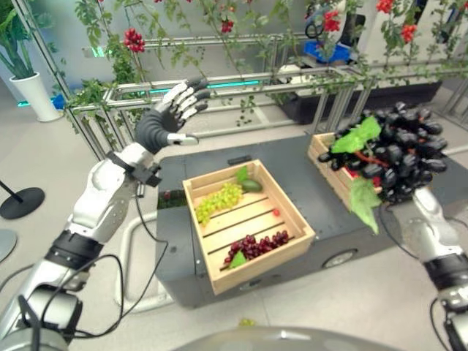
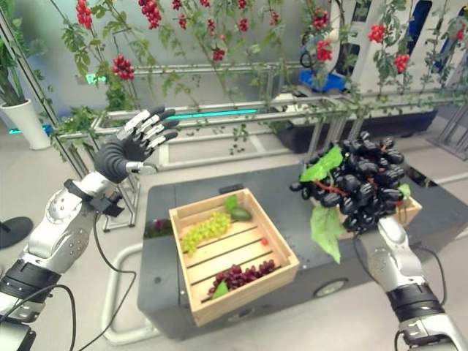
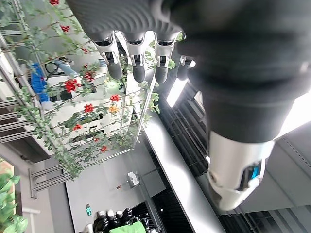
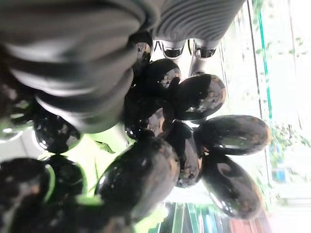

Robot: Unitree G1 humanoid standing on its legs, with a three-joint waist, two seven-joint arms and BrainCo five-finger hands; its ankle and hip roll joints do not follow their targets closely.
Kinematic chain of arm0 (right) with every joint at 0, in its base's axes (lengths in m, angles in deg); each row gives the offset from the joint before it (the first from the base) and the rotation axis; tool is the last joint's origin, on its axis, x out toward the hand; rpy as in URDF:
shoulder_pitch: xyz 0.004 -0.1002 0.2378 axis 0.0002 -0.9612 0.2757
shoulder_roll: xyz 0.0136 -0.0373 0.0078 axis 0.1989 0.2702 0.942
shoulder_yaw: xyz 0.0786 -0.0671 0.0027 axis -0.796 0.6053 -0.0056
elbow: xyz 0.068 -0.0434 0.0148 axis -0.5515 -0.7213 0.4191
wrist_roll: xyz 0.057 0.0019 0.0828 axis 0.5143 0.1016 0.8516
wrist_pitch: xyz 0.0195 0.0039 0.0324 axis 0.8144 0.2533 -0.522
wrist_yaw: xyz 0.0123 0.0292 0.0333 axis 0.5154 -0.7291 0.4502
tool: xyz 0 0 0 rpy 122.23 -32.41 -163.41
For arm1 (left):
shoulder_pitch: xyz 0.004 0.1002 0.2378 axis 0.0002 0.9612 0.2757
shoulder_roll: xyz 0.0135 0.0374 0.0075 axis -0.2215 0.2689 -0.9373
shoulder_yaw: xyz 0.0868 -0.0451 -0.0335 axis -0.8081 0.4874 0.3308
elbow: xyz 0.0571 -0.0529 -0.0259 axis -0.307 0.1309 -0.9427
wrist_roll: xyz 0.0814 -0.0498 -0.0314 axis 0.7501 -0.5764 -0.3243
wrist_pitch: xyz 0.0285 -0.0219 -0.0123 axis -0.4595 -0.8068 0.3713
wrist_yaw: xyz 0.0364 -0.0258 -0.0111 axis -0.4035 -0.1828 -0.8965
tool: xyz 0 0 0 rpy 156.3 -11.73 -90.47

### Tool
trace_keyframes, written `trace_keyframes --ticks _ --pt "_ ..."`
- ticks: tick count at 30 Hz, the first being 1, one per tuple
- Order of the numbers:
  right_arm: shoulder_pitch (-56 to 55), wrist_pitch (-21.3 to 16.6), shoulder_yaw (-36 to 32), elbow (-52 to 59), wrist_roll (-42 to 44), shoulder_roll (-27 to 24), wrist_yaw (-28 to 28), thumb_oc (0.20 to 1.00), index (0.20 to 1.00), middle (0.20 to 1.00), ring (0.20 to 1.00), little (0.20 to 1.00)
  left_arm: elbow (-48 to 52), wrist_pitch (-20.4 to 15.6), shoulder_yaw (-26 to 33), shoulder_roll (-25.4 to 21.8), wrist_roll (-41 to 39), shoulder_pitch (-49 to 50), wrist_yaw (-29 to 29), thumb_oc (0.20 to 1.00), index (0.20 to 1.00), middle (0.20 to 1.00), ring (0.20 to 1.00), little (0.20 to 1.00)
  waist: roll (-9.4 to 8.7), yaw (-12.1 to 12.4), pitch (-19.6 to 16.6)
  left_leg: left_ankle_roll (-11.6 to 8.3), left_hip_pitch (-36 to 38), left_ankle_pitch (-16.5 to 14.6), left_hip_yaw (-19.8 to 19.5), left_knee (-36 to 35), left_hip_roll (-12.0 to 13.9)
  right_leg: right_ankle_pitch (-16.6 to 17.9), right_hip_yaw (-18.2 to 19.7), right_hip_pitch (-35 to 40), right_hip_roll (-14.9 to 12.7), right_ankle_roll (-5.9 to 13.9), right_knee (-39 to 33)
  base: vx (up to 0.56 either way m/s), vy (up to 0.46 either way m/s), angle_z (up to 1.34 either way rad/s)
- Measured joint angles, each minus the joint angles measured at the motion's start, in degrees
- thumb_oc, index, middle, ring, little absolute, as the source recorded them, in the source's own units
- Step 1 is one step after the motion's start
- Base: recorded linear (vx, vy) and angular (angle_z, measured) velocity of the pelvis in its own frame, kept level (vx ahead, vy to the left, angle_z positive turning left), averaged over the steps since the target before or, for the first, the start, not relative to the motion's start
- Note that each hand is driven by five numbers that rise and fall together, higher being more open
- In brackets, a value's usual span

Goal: Pick up the fruits from the basket on one side to the basket on the other side

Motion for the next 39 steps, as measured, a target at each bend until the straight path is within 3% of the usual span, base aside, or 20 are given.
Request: trace_keyframes --ticks 8,12,14,17,21,22,23,24,25,27,28,29,31,32,33,34,35,36,37,39 --pt "-9.80 -1.05 -8.26 0.10 -0.77 -0.82 1.39 0.200 0.200 0.200 0.200 0.200 1.59 -0.03 6.45 0.89 0.05 9.46 0.33 1.000 1.000 1.000 1.000 1.000 -0.18 -1.48 0.56 0.25 0.84 -0.87 2.49 0.13 -0.28 0.01 2.17 -0.18 0.36 0.02 0.19 0.00 0.029 -0.15" --pt "-13.23 -1.21 -12.54 -0.23 -1.27 -0.86 2.67 0.200 0.200 0.200 0.200 0.200 1.52 -0.07 7.23 1.76 0.06 10.67 1.10 1.000 1.000 1.000 1.000 1.000 -0.29 -3.44 2.27 0.72 2.65 -1.75 6.37 0.17 -0.67 0.10 6.97 -1.65 0.90 0.51 2.07 -0.05 0.058 -0.58" --pt "-13.61 -1.44 -12.94 -0.19 -1.87 -0.85 3.07 0.200 0.200 0.200 0.200 0.200 1.50 -0.23 8.86 2.36 0.16 10.86 1.88 1.000 1.000 1.000 1.000 1.000 -0.56 -4.91 2.54 1.27 2.73 -2.28 10.60 0.13 -0.75 0.65 12.45 -4.24 1.10 1.40 3.77 -0.08 0.078 -1.19" --pt "-14.49 -1.72 -13.53 0.10 -1.96 -0.85 3.40 0.200 0.200 0.200 0.200 0.200 1.14 -0.85 10.82 3.16 0.17 10.74 2.65 1.000 1.000 1.000 1.000 1.000 -1.26 -8.72 3.93 1.79 3.60 -2.95 14.45 0.17 -2.18 2.02 16.60 -6.39 1.84 2.21 4.51 -0.10 0.074 -1.11" --pt "-14.88 -2.25 -15.03 0.22 -2.28 -0.39 3.76 0.200 0.200 0.200 0.200 0.200 -0.06 -2.83 12.04 5.39 0.45 10.51 5.12 1.000 1.000 1.000 1.000 1.000 -0.88 -9.73 5.71 2.49 3.41 -4.01 21.07 0.19 -3.00 3.93 17.15 -10.92 0.34 6.18 5.28 -0.16 0.028 -1.29" --pt "-14.31 -2.33 -14.97 0.30 -2.44 0.39 3.83 0.200 0.200 0.200 0.200 0.200 -0.12 -3.31 12.46 6.03 1.42 10.54 6.42 1.000 1.000 1.000 1.000 1.000 -0.94 -8.72 6.14 2.42 2.82 -4.38 26.19 1.41 -2.76 2.40 10.12 -12.80 -1.54 5.45 5.10 -0.16 0.047 -1.47" --pt "-13.51 -2.42 -14.87 0.31 -2.72 1.04 4.09 0.200 0.200 0.200 0.200 0.200 -0.18 -3.39 13.05 6.52 2.82 10.55 7.00 1.000 1.000 1.000 1.000 1.000 -0.05 -7.42 6.77 2.77 2.10 -4.99 29.47 1.98 -1.59 1.03 -1.15 -14.33 -3.60 3.38 7.75 -0.05 0.057 -1.43" --pt "-13.57 -2.40 -14.73 0.74 -2.80 1.15 4.32 0.200 0.200 0.200 0.200 0.200 -0.24 -3.51 13.12 7.16 3.55 10.44 7.60 1.000 1.000 1.000 1.000 1.000 0.97 -6.18 7.16 2.49 2.17 -5.96 30.03 2.59 -0.67 -0.27 -9.54 -15.88 -6.14 2.99 12.38 -0.03 -0.045 -1.30" --pt "-14.44 -2.29 -14.58 2.41 -3.77 0.96 4.22 0.200 0.200 0.200 0.200 0.200 -0.31 -3.89 13.41 7.75 4.93 10.24 8.84 1.000 1.000 1.000 1.000 1.000 1.21 -5.56 7.61 2.27 0.58 -7.08 27.90 4.61 0.38 -2.20 -12.56 -15.65 -9.17 4.11 18.57 0.03 -0.099 -1.22" --pt "-14.15 -2.17 -14.31 4.65 -4.68 1.18 4.31 0.200 0.200 0.200 0.200 0.200 -0.12 -3.92 15.68 7.28 6.62 11.09 9.59 1.000 1.000 1.000 1.000 1.000 -0.25 -3.84 7.33 -0.15 1.62 -8.32 30.57 6.26 0.83 -6.63 -18.26 -13.95 -12.10 4.16 21.33 0.26 -0.212 -1.21" --pt "-14.40 -2.24 -14.40 6.24 -5.04 1.18 4.19 0.200 0.200 0.200 0.200 0.200 -0.90 -3.95 17.53 8.01 6.96 11.10 10.18 1.000 1.000 1.000 1.000 1.000 -0.02 -3.33 7.62 -1.60 1.53 -8.76 28.82 7.81 2.48 -6.24 -17.17 -12.46 -9.65 0.89 19.96 0.29 -0.223 -0.54" --pt "-14.48 -2.29 -14.42 6.21 -5.04 2.62 4.25 0.200 0.200 0.200 0.200 0.200 -1.55 -4.12 18.45 9.33 6.95 10.85 10.42 1.000 1.000 1.000 1.000 1.000 -0.81 -4.99 7.55 -2.14 1.27 -9.16 27.12 12.13 3.87 -7.66 -13.79 -10.62 -7.97 0.99 19.41 0.30 -0.236 -0.16" --pt "-14.76 -2.71 -14.43 6.48 -5.05 2.27 4.81 0.200 0.200 0.200 0.200 0.200 -1.73 -4.17 18.02 9.54 6.97 11.16 10.66 1.000 1.000 1.000 1.000 1.000 -1.84 -5.86 6.60 -2.63 0.45 -9.02 28.02 18.18 6.34 -9.67 -12.69 -9.13 -6.43 0.47 19.16 0.24 -0.241 -0.02" --pt "-14.76 -2.73 -14.44 6.23 -5.14 1.85 4.94 0.200 0.200 0.200 0.200 0.200 -1.82 -4.58 18.07 9.59 6.96 10.49 10.79 1.000 1.000 1.000 1.000 1.000 -2.20 -5.90 6.45 -3.54 -1.36 -9.71 27.40 23.60 8.24 -10.37 -11.19 -8.71 -5.78 -0.13 18.99 0.13 -0.240 -0.22" --pt "-14.72 -3.06 -14.88 6.21 -5.26 1.50 5.28 0.200 0.200 0.200 0.200 0.200 -1.71 -5.07 18.07 9.89 6.97 10.48 10.89 1.000 1.000 1.000 1.000 1.000 -2.47 -5.82 6.29 -3.26 -3.73 -8.68 27.93 32.93 12.16 -9.94 -10.33 -6.61 -3.42 -1.46 16.70 0.03 -0.111 -0.32" --pt "-14.44 -3.15 -14.75 6.25 -5.27 1.26 5.34 0.200 0.200 0.200 0.200 0.200 -1.61 -5.36 18.14 10.17 6.96 10.99 11.07 1.000 1.000 1.000 1.000 1.000 -2.20 -4.30 6.08 -3.67 -3.77 -8.10 26.96 35.54 13.37 -9.84 -9.40 -5.38 -3.05 -2.08 16.12 -0.05 -0.014 -0.98" --pt "-14.11 -3.67 -14.39 6.44 -5.76 0.99 5.66 0.200 0.200 0.200 0.200 0.200 -0.46 -5.95 18.99 11.62 7.15 12.26 12.43 1.000 1.000 1.000 1.000 1.000 -2.85 -2.86 5.96 -4.35 -6.49 -7.20 20.20 41.51 12.73 -10.31 -7.09 -5.28 -2.06 -3.34 16.29 0.04 0.122 -1.13" --pt "-14.17 -3.68 -14.36 6.95 -6.28 1.02 5.98 0.200 0.200 0.200 0.200 0.200 0.32 -6.30 19.26 12.28 7.25 13.06 13.23 1.000 1.000 1.000 1.000 1.000 -3.07 -1.87 5.91 -6.08 -8.02 -8.68 15.91 43.18 10.69 -9.81 -5.43 -5.03 -2.21 -3.49 15.51 0.03 0.128 -1.07" --pt "-14.69 -3.71 -14.19 7.97 -6.35 1.29 6.19 0.200 0.200 0.200 0.200 0.200 0.95 -6.31 19.38 12.79 8.69 13.56 14.13 1.000 1.000 1.000 1.000 1.000 -4.62 -2.20 6.22 -6.73 -11.09 -10.64 10.25 41.42 6.16 -8.88 -2.21 -4.29 -2.35 -3.24 13.24 0.06 0.161 -0.45" --pt "-14.52 -3.70 -13.22 8.31 -6.69 1.67 6.22 0.200 0.200 0.200 0.200 0.200 1.20 -6.29 19.44 13.29 9.40 13.57 14.73 1.000 1.000 1.000 1.000 1.000 -5.58 -2.86 6.73 -5.58 -13.34 -10.31 8.66 35.69 3.53 -8.00 -0.48 -2.82 -2.21 -3.52 11.29 0.07 0.176 -0.48"
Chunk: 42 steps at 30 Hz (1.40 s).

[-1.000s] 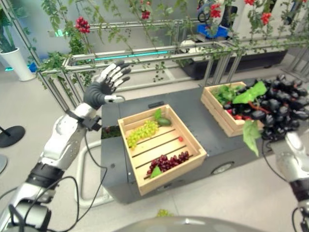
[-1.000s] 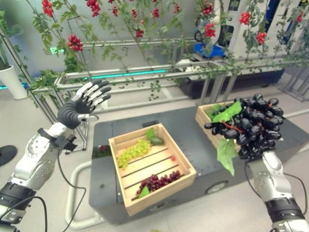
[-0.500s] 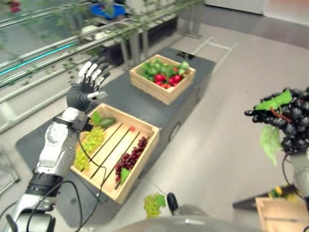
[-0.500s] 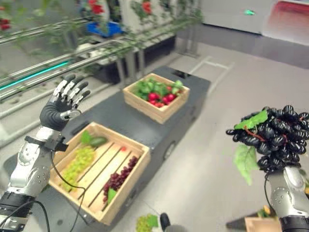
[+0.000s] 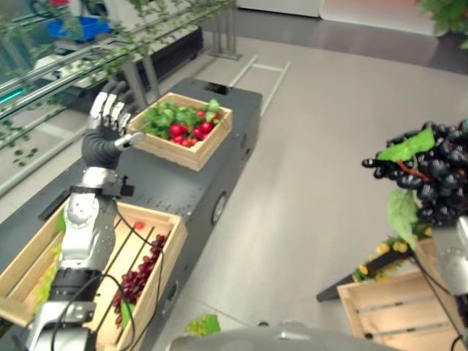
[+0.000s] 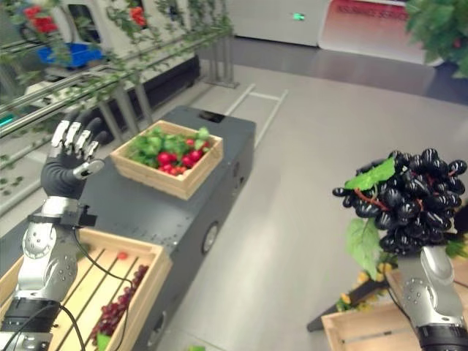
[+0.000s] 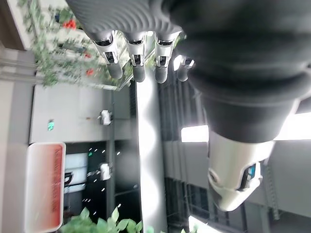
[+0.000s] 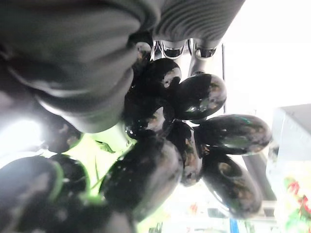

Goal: Pick up the fruits from the basket on one side to the basket on the other side

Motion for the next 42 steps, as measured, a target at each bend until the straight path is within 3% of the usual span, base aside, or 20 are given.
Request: trace_keyframes --ticks 2,3,4,5,7,8,9,14,19,24,30,31,32,33,34,35,37,39,40,42 --pt "0.24 -0.03 1.74 0.12 -0.18 1.07 -0.03 0.200 0.200 0.200 0.200 0.200 0.07 -0.03 0.01 0.08 0.01 0.37 0.73 1.000 1.000 1.000 1.000 1.000 -0.37 1.32 -0.35 2.34 0.12 0.33 -4.15 -6.34 -2.13 0.53 4.68 1.24 1.37 0.08 -1.22 0.13 0.201 -1.02" --pt "1.30 -0.03 3.95 -0.22 -0.64 1.30 -0.06 0.200 0.200 0.200 0.200 0.200 0.10 -0.10 0.02 -0.15 0.32 0.85 1.34 1.000 1.000 1.000 1.000 1.000 -0.41 3.28 -0.69 3.04 0.72 0.71 -14.78 -11.70 -5.47 1.43 10.36 1.79 2.35 0.11 -2.30 0.08 0.153 -1.91" --pt "2.42 -0.02 5.32 -0.33 -0.70 1.27 -0.24 0.200 0.200 0.200 0.200 0.200 0.11 -0.23 0.41 -0.44 1.63 1.37 1.68 1.000 1.000 1.000 1.000 1.000 -0.03 4.85 -0.83 3.92 1.97 1.25 -21.09 -15.56 -6.91 1.62 14.15 1.01 3.39 0.71 -1.49 0.06 0.243 -1.93" --pt "2.85 -0.01 6.33 -0.11 -0.69 1.27 -0.56 0.200 0.200 0.200 0.200 0.200 0.11 -0.29 0.95 -0.49 2.43 1.84 1.87 1.000 1.000 1.000 1.000 1.000 1.04 5.25 -1.11 4.58 2.08 3.03 -23.01 -17.38 -6.17 1.47 13.21 1.12 4.12 0.91 -1.34 0.04 0.133 -1.39" --pt "1.91 0.07 6.10 -0.08 -0.66 1.44 -1.26 0.200 0.200 0.200 0.200 0.200 0.16 -0.35 0.98 -0.14 3.43 1.99 1.91 1.000 1.000 1.000 1.000 1.000 2.48 3.44 -1.90 4.62 3.26 4.69 -19.66 -20.47 -3.04 1.49 10.31 2.70 4.80 1.65 -2.50 -0.01 0.167 -0.38" --pt "1.50 0.04 5.78 -0.17 -0.61 1.49 -1.52 0.200 0.200 0.200 0.200 0.200 0.01 -0.36 0.87 0.02 3.97 1.75 1.86 1.000 1.000 1.000 1.000 1.000 3.08 2.44 -2.29 3.00 4.88 4.81 -19.49 -22.45 -2.59 1.09 10.19 2.90 4.94 2.27 -2.27 -0.06 0.217 -0.21" --pt "1.43 0.06 5.86 -0.31 -0.59 2.09 -1.59 0.200 0.200 0.200 0.200 0.200 0.05 -0.42 0.87 0.04 4.40 1.67 1.87 1.000 1.000 1.000 1.000 1.000 2.31 2.24 -2.64 2.48 6.00 5.87 -18.28 -23.54 -3.43 0.64 10.52 2.45 3.82 3.29 -1.86 -0.05 0.218 -0.31" --pt "3.76 0.18 8.71 0.37 -0.59 2.78 -2.33 0.200 0.200 0.200 0.200 0.200 0.13 -0.43 1.13 0.13 4.47 1.55 2.59 1.000 1.000 1.000 1.000 1.000 2.21 2.62 -2.88 7.14 8.91 8.36 -14.56 -28.85 -8.21 0.39 13.12 1.15 -1.50 8.17 -0.59 -0.05 0.170 -0.28" --pt "3.80 0.63 9.89 0.37 -0.62 3.43 -2.61 0.200 0.200 0.200 0.200 0.200 0.34 -0.42 1.54 0.16 4.48 1.55 2.92 1.000 1.000 1.000 1.000 1.000 2.22 4.68 -2.88 8.35 9.42 9.05 -13.46 -29.70 -9.90 1.20 13.15 1.57 -3.29 9.53 -1.90 -0.04 0.103 -0.06" --pt "3.94 0.82 9.85 0.34 -0.74 3.72 -2.58 0.200 0.200 0.200 0.200 0.200 0.65 -0.58 2.03 0.23 4.52 1.55 3.47 1.000 1.000 1.000 1.000 1.000 2.43 4.32 -2.73 8.34 10.67 8.96 -12.67 -30.17 -9.94 1.21 13.53 1.92 -3.29 9.63 -1.91 -0.10 0.143 -0.10" --pt "5.42 0.94 9.74 0.66 -2.37 4.80 -1.99 0.200 0.200 0.200 0.200 0.200 1.11 -1.39 2.07 0.71 7.18 1.42 4.79 1.000 1.000 1.000 1.000 1.000 3.56 3.62 -1.20 9.65 10.25 8.07 -5.37 -30.05 -10.30 1.49 19.10 -4.08 -3.39 11.27 2.75 -0.24 0.148 -0.72" --pt "5.39 0.91 9.50 0.90 -2.92 5.65 -1.39 0.200 0.200 0.200 0.200 0.200 1.76 -1.54 2.23 0.56 8.38 1.07 5.06 1.000 1.000 1.000 1.000 1.000 3.27 2.28 -0.36 9.78 8.72 7.68 -2.86 -28.23 -11.08 4.73 17.49 -7.16 -3.14 10.72 3.04 -0.36 0.159 -1.30" --pt "6.05 0.90 9.61 1.12 -3.11 7.25 -0.89 0.200 0.200 0.200 0.200 0.200 2.60 -1.51 2.54 0.18 8.85 0.41 5.66 1.000 1.000 1.000 1.000 1.000 3.93 4.36 0.81 10.67 6.31 7.24 -0.13 -26.03 -9.36 9.44 10.15 -8.77 -4.17 9.25 0.22 -0.32 0.181 -1.35" --pt "6.04 0.96 9.71 1.28 -3.15 7.46 -0.60 0.200 0.200 0.200 0.200 0.200 2.57 -1.33 2.48 0.35 9.11 -0.58 5.65 1.000 1.000 1.000 1.000 1.000 4.06 4.74 1.35 10.79 5.44 7.12 0.39 -25.60 -9.00 9.89 4.09 -9.49 -5.00 8.55 -0.25 -0.18 0.082 -1.01" --pt "5.84 1.19 9.72 1.42 -3.74 7.27 -0.56 0.200 0.200 0.200 0.200 0.200 2.45 -1.30 2.47 1.43 9.19 -1.52 5.85 1.000 1.000 1.000 1.000 1.000 4.77 4.21 1.95 11.92 4.63 6.91 0.37 -25.46 -8.97 7.97 1.58 -9.60 -5.48 8.30 2.01 -0.24 0.117 -0.35" --pt "5.70 1.30 9.62 1.40 -4.14 7.15 -0.31 0.200 0.200 0.200 0.200 0.200 2.64 -1.21 2.63 3.23 9.40 -1.83 5.92 1.000 1.000 1.000 1.000 1.000 6.76 3.28 2.63 12.40 4.17 7.15 2.15 -25.01 -7.47 0.73 -2.77 -10.80 -6.59 7.42 15.95 -0.22 0.062 -0.37" --pt "5.71 1.50 9.56 1.84 -4.47 6.62 -0.43 0.200 0.200 0.200 0.200 0.200 3.39 -1.26 2.88 3.21 9.39 -1.29 6.03 1.000 1.000 1.000 1.000 1.000 8.65 5.91 2.89 12.70 5.66 6.77 5.60 -25.82 -5.08 -3.26 -4.16 -11.08 -8.11 8.65 31.09 -0.15 -0.005 -0.87" --pt "6.72 1.50 10.02 1.92 -4.61 6.36 -0.39 0.200 0.200 0.200 0.200 0.200 5.01 -1.37 5.07 2.71 9.40 -0.25 6.16 1.000 1.000 1.000 1.000 1.000 7.81 9.59 1.79 12.10 6.44 7.49 9.66 -27.06 -3.55 -5.63 -5.81 -6.29 -10.78 11.84 32.47 -0.10 -0.073 -1.18" --pt "7.05 1.50 10.03 1.94 -4.62 6.39 -0.41 0.200 0.200 0.200 0.200 0.200 5.15 -1.62 5.51 2.29 9.33 -0.02 6.50 1.000 1.000 1.000 1.000 1.000 7.04 10.54 1.33 12.00 6.13 7.59 11.50 -27.19 -3.10 -6.76 -6.88 -3.87 -11.77 12.01 30.36 -0.07 -0.180 -1.42" --pt "8.14 1.50 10.15 1.92 -4.61 7.12 -0.31 0.200 0.200 0.200 0.200 0.200 5.06 -1.61 7.12 1.51 9.32 1.15 6.90 1.000 1.000 1.000 1.000 1.000 4.59 13.02 -0.26 10.24 5.77 8.25 13.74 -27.37 -2.83 -6.64 -10.40 3.19 -13.90 13.45 18.79 -0.01 -0.157 -0.96"
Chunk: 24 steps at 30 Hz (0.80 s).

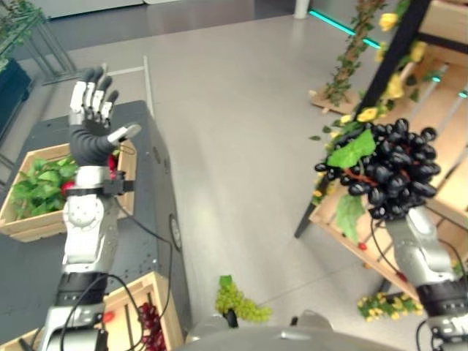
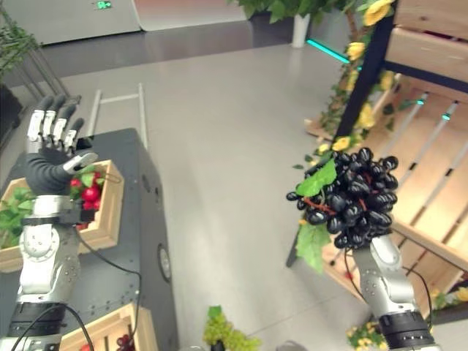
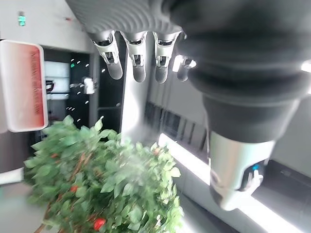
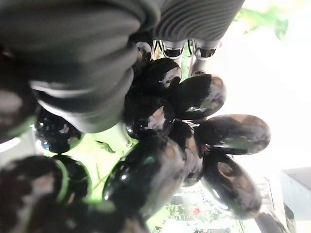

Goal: Pick up the fruits from the basket on one side to the basket on the other side

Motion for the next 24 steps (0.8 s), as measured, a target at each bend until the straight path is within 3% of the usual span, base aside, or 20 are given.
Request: trace_keyframes --ticks 2,5,7,9,12,18,19,21,23,24 --pt "1.28 -0.02 0.92 -0.52 0.04 0.77 0.29 0.200 0.200 0.200 0.200 0.200 -0.07 0.00 0.49 -0.32 0.02 2.22 0.10 1.000 1.000 1.000 1.000 1.000 -0.86 0.12 -1.55 -0.83 -0.01 1.81 0.02 -0.90 0.57 -0.79 -0.81 3.53 2.94 -0.10 -11.06 -0.08 -0.191 -0.75" --pt "1.05 -0.08 0.95 -1.54 0.05 0.68 0.36 0.200 0.200 0.200 0.200 0.200 -0.21 -0.12 0.53 0.03 0.02 4.73 -0.21 1.000 1.000 1.000 1.000 1.000 -1.08 -0.75 -2.43 -1.40 -2.56 1.42 -0.17 3.79 3.19 0.15 -0.17 5.48 5.91 -1.55 -18.33 -0.10 -0.183 -0.58" --pt "0.22 -0.08 0.55 -1.60 0.03 0.12 0.51 0.200 0.200 0.200 0.200 0.200 -0.14 -0.14 0.41 0.28 0.01 4.86 -0.43 1.000 1.000 1.000 1.000 1.000 -1.47 -1.85 -2.79 -1.53 -4.53 1.33 -0.43 5.89 3.90 0.55 -0.16 4.56 6.45 -2.28 -19.12 -0.07 -0.129 -0.12" --pt "-0.68 -0.10 -0.76 -1.61 0.03 -1.05 0.58 0.200 0.200 0.200 0.200 0.200 -0.05 -0.15 0.45 1.02 0.00 4.80 -0.50 1.000 1.000 1.000 1.000 1.000 -0.44 -2.65 -3.61 -1.89 -4.30 1.30 -0.28 3.54 3.96 0.25 0.04 3.71 7.23 -2.82 -19.62 -0.11 -0.208 -0.12" --pt "-3.08 -0.10 -1.57 -1.57 -0.46 -1.10 1.27 0.200 0.200 0.200 0.200 0.200 -0.07 -0.02 0.36 2.14 -0.03 4.99 -0.44 1.000 1.000 1.000 1.000 1.000 -1.34 -3.69 -3.46 -2.41 -3.89 1.66 0.11 3.65 3.99 0.35 -0.15 4.58 7.49 -2.90 -20.82 -0.07 -0.132 0.06" --pt "-5.53 -0.51 -5.79 -1.81 -1.88 -1.11 2.32 0.200 0.200 0.200 0.200 0.200 -0.14 0.07 0.63 2.21 0.04 5.43 -0.42 1.000 1.000 1.000 1.000 1.000 -1.34 -4.67 -2.95 -5.15 -3.93 3.46 0.37 4.11 5.25 0.73 2.57 4.02 8.86 -3.71 -21.03 -0.14 -0.093 -0.01" --pt "-5.44 -0.83 -5.79 -2.16 -2.31 -1.07 2.76 0.200 0.200 0.200 0.200 0.200 -0.09 0.06 0.64 2.15 0.06 5.29 -0.29 1.000 1.000 1.000 1.000 1.000 -1.86 -4.07 -2.48 -5.60 -4.45 3.74 -3.16 5.47 5.12 0.63 4.64 3.17 8.63 -4.13 -20.13 -0.13 -0.032 -0.73" --pt "-4.91 -1.30 -5.71 -3.91 -2.76 -1.03 3.89 0.200 0.200 0.200 0.200 0.200 -0.01 0.11 0.69 2.05 0.09 6.58 0.05 1.000 1.000 1.000 1.000 1.000 -2.81 -1.84 -1.84 -6.65 -4.64 4.16 -20.40 7.55 3.32 1.41 10.36 1.63 8.25 -4.62 -19.37 -0.05 -0.008 -0.95" --pt "-4.79 -1.69 -6.09 -4.87 -2.76 -1.12 4.63 0.200 0.200 0.200 0.200 0.200 0.03 0.11 1.87 2.19 0.15 8.00 0.11 1.000 1.000 1.000 1.000 1.000 -2.59 -2.35 -1.62 -7.92 -2.98 2.91 -26.37 6.29 3.11 2.12 13.20 1.06 8.37 -4.28 -19.31 0.00 0.031 -0.69" --pt "-5.11 -2.05 -6.77 -5.24 -2.74 -1.54 5.23 0.200 0.200 0.200 0.200 0.200 0.01 0.13 2.91 2.20 0.14 8.35 0.24 1.000 1.000 1.000 1.000 1.000 -1.01 -3.06 -1.78 -9.21 -1.77 2.00 -25.20 3.59 3.53 2.60 13.25 1.12 8.91 -3.64 -19.65 0.01 0.048 -0.30"
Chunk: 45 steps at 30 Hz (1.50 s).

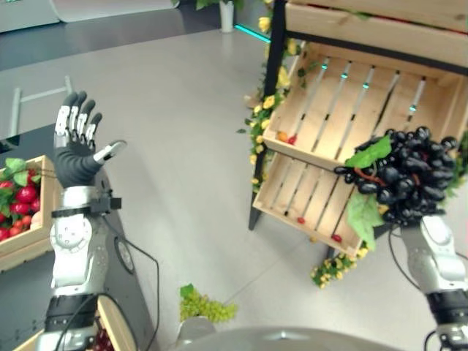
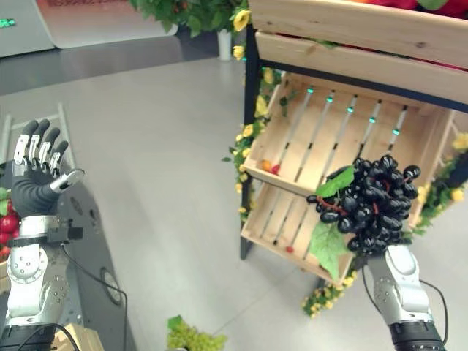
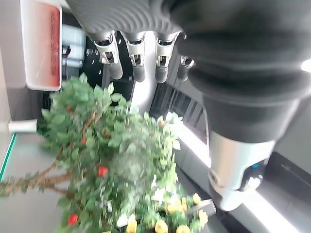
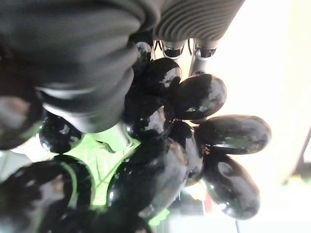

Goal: Pick up the fruits from the basket on one side to the basket on the other side

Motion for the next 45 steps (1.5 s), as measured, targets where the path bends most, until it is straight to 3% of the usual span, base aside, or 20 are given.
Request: trace_keyframes --ticks 2,5,6,9,17,26,29,32,35,39,42,45 --pt "-0.62 -0.18 -2.69 -0.94 -0.34 0.03 0.68 0.200 0.200 0.200 0.200 0.200 0.00 -0.05 0.08 -0.13 0.01 -1.17 0.06 1.000 1.000 1.000 1.000 1.000 1.45 -3.20 0.05 -0.40 1.16 -1.01 2.90 -4.39 0.44 0.74 -0.54 -0.87 0.03 1.25 -0.51 0.02 0.058 0.06" --pt "-0.81 -0.18 -2.50 -1.34 -1.62 1.85 1.35 0.200 0.200 0.200 0.200 0.200 0.09 0.02 0.77 -0.37 -0.03 -1.25 0.17 1.000 1.000 1.000 1.000 1.000 -0.34 -2.35 0.77 0.31 2.00 -0.53 5.96 -5.59 -0.75 2.88 -0.44 -2.50 -1.49 2.16 -1.05 0.03 0.065 -0.53" --pt "-0.65 -0.20 -2.49 -1.53 -2.27 2.38 1.40 0.200 0.200 0.200 0.200 0.200 0.10 0.14 1.02 -0.52 -0.03 -1.11 0.16 1.000 1.000 1.000 1.000 1.000 -0.89 -3.20 0.62 0.51 2.55 -0.55 6.86 -6.00 -1.11 3.68 -0.31 -2.50 -1.81 2.36 -1.77 0.03 0.054 -0.42" --pt "-0.48 -0.25 -2.57 -1.78 -2.47 3.46 1.90 0.200 0.200 0.200 0.200 0.200 0.12 0.15 1.54 -0.69 -0.02 -0.43 0.17 1.000 1.000 1.000 1.000 1.000 -0.86 -3.44 0.53 1.12 6.05 -0.49 8.94 -8.14 -2.00 4.78 1.20 -0.51 -2.53 3.09 -3.78 0.03 0.074 -0.35" --pt "-0.58 -0.32 -2.61 -1.85 -4.33 4.05 3.19 0.200 0.200 0.200 0.200 0.200 0.12 0.18 1.55 -0.32 0.04 -0.38 0.10 1.000 1.000 1.000 1.000 1.000 0.68 -4.20 -0.47 1.98 7.47 -1.02 10.22 -8.39 -1.89 5.72 2.46 0.75 -2.22 3.02 -5.58 0.03 0.027 -0.11" --pt "-1.25 -1.05 -2.31 -4.76 -7.33 5.72 3.97 0.200 0.200 0.200 0.200 0.200 0.12 0.18 1.40 0.30 0.02 0.58 0.13 1.000 1.000 1.000 1.000 1.000 1.06 -3.78 -0.95 2.09 7.62 -1.13 10.40 -8.17 -1.88 5.76 2.70 0.73 -2.25 3.02 -5.26 0.01 0.009 -0.01" --pt "-2.04 -1.26 -0.12 -6.91 -9.35 6.67 4.74 0.200 0.200 0.200 0.200 0.200 0.10 0.14 1.36 0.57 0.01 1.92 0.21 1.000 1.000 1.000 1.000 1.000 1.48 -3.74 -0.58 2.41 3.78 -1.38 10.80 -6.11 -1.86 5.42 3.49 -3.95 -2.45 2.96 -2.33 -0.12 0.016 -0.11" --pt "0.05 -2.08 2.53 -11.04 -12.35 6.90 5.84 0.200 0.200 0.200 0.200 0.200 0.12 -0.23 0.94 0.72 -0.05 1.58 0.28 1.000 1.000 1.000 1.000 1.000 2.33 -3.58 2.48 4.19 -3.22 -2.88 11.02 0.39 -1.67 4.33 3.50 -11.85 -3.06 2.58 4.82 -0.16 0.022 -0.12" --pt "0.70 -2.04 3.04 -14.54 -13.33 7.07 7.50 0.200 0.200 0.200 0.200 0.200 0.08 -0.58 0.31 1.86 -0.10 1.42 0.83 1.000 1.000 1.000 1.000 1.000 3.82 -3.39 5.19 3.34 -7.13 -3.76 11.31 4.26 -1.78 3.59 3.86 -16.25 -3.87 2.63 9.12 -0.15 0.004 -0.05" --pt "2.64 -2.71 3.75 -17.48 -15.22 6.83 10.07 0.200 0.200 0.200 0.200 0.200 0.19 -1.39 -0.18 1.69 -0.11 -0.67 1.61 1.000 1.000 1.000 1.000 1.000 4.24 -3.57 8.03 3.58 -16.80 -5.16 10.45 10.01 -1.48 0.84 4.05 -26.80 -4.67 1.79 17.98 -0.09 -0.022 0.06" --pt "4.94 -2.87 4.64 -20.46 -15.78 6.97 11.62 0.200 0.200 0.200 0.200 0.200 0.20 -1.63 -0.36 1.75 -0.08 -0.84 2.77 1.000 1.000 1.000 1.000 1.000 4.84 -3.05 10.21 3.46 -19.79 -5.23 9.89 12.21 -0.88 -0.93 4.11 -30.78 -4.48 0.42 21.82 -0.01 -0.009 0.03" --pt "5.96 -3.30 4.76 -21.36 -16.04 6.90 12.83 0.200 0.200 0.200 0.200 0.200 0.20 -2.09 -0.97 1.87 -0.08 -1.01 3.34 1.000 1.000 1.000 1.000 1.000 5.84 -2.50 11.08 3.33 -20.47 -5.10 9.18 12.91 -0.85 -1.81 4.03 -31.88 -4.42 0.29 24.00 -0.02 -0.015 0.07"
